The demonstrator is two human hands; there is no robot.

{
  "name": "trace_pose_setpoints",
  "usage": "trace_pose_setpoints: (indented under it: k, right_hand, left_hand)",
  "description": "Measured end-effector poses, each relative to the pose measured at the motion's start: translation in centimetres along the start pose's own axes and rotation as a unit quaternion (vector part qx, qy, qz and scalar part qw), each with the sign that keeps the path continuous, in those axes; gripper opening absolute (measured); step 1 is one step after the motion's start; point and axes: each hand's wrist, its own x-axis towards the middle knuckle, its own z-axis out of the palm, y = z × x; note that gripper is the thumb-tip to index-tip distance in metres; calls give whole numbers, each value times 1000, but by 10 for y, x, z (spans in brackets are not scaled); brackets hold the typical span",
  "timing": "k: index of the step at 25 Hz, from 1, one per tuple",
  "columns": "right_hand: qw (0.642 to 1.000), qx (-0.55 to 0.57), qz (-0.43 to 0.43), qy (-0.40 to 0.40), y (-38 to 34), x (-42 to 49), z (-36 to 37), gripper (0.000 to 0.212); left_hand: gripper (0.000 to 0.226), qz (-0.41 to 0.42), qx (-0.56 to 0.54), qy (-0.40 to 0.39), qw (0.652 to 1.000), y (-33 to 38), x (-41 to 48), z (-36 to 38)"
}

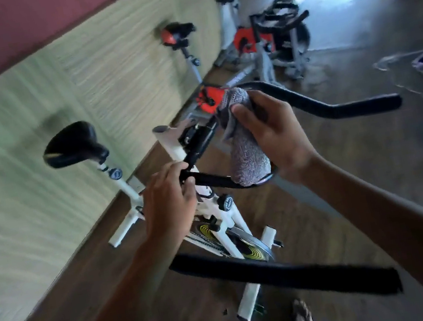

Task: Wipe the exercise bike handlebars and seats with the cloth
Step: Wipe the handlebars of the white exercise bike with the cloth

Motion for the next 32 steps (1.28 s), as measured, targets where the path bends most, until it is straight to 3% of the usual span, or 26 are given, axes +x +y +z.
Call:
trace_pose_setpoints:
  k: [3, 6, 10, 16, 20, 23, 28, 32]
  right_hand:
    - [999, -32, 17, 9, 12, -33, -26, 37]
    - [998, 21, 58, 1, 34, -64, -53, 44]
    - [993, 40, 97, 49, 64, -100, -53, 26]
    - [960, -135, -103, 223, 82, -125, 38, 34]
    - [934, -191, -171, 248, 83, -112, 89, 32]
    - [895, -283, -210, 275, 85, -101, 126, 29]
    - [830, -356, -161, 398, 99, -78, 174, 28]
    - [824, -403, -97, 387, 111, -77, 199, 39]
  left_hand:
    - [28, 34, -9, -17, 999, 5, -5, -3]
    - [29, 48, -22, -39, 998, 1, -12, -2]
    - [32, 43, -21, -39, 998, -9, -18, -5]
    - [32, 62, -56, -48, 995, -19, -3, -13]
    - [32, 116, -72, -85, 987, -30, 16, -12]
    - [30, 137, -97, -84, 982, -41, 26, -9]
    - [38, 122, -187, -64, 973, -53, 27, -8]
    - [48, 160, -162, -93, 969, -59, 27, -1]
